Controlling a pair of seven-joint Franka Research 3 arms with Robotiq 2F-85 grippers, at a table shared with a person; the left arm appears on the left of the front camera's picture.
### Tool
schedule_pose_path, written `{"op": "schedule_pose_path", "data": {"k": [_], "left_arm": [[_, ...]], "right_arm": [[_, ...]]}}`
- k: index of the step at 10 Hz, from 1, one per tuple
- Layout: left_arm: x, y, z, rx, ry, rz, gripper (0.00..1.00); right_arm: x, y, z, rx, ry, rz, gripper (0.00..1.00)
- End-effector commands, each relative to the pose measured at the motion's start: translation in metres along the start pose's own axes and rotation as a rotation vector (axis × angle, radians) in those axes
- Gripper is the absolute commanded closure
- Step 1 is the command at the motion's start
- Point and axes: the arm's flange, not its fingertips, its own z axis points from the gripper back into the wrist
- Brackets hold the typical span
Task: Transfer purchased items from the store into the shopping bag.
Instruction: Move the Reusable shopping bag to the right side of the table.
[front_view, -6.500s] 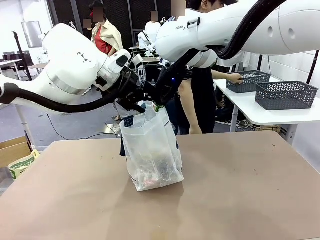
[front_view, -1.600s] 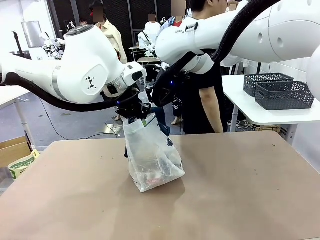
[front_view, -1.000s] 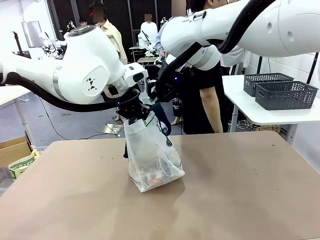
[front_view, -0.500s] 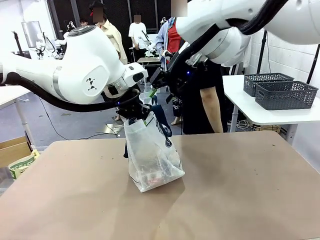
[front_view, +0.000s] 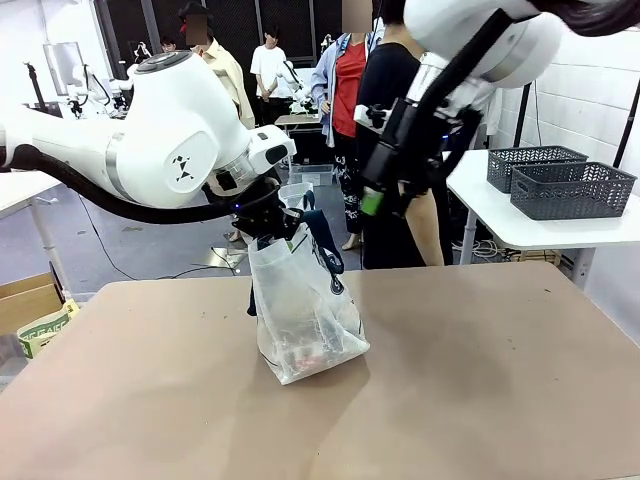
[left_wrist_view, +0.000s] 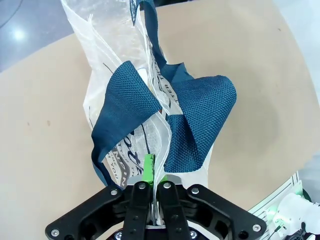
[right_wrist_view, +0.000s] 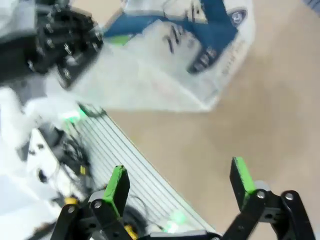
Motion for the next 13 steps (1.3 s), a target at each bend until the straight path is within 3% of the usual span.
{"op": "schedule_pose_path", "data": {"k": [1, 3, 4, 6, 8, 13], "left_arm": [[0.000, 0.001, 0.002, -0.008, -0.002, 0.013, 1.00], [0.000, 0.001, 0.002, -0.008, -0.002, 0.013, 1.00], [0.000, 0.001, 0.002, -0.008, -0.002, 0.013, 1.00], [0.000, 0.001, 0.002, -0.008, -0.002, 0.013, 1.00], [0.000, 0.001, 0.002, -0.008, -0.002, 0.013, 1.00], [0.000, 0.001, 0.002, -0.008, -0.002, 0.013, 1.00]], "right_arm": [[-0.029, -0.007, 0.001, -0.160, -0.034, 0.221, 0.00], [-0.049, -0.023, 0.011, -0.217, -0.107, 0.325, 0.00], [-0.058, -0.032, 0.016, -0.228, -0.195, 0.370, 0.00], [-0.059, -0.050, 0.019, -0.182, -0.341, 0.417, 0.00], [-0.061, -0.055, 0.015, -0.201, -0.403, 0.468, 0.00], [-0.054, -0.055, 0.024, -0.213, -0.381, 0.431, 0.00]]}}
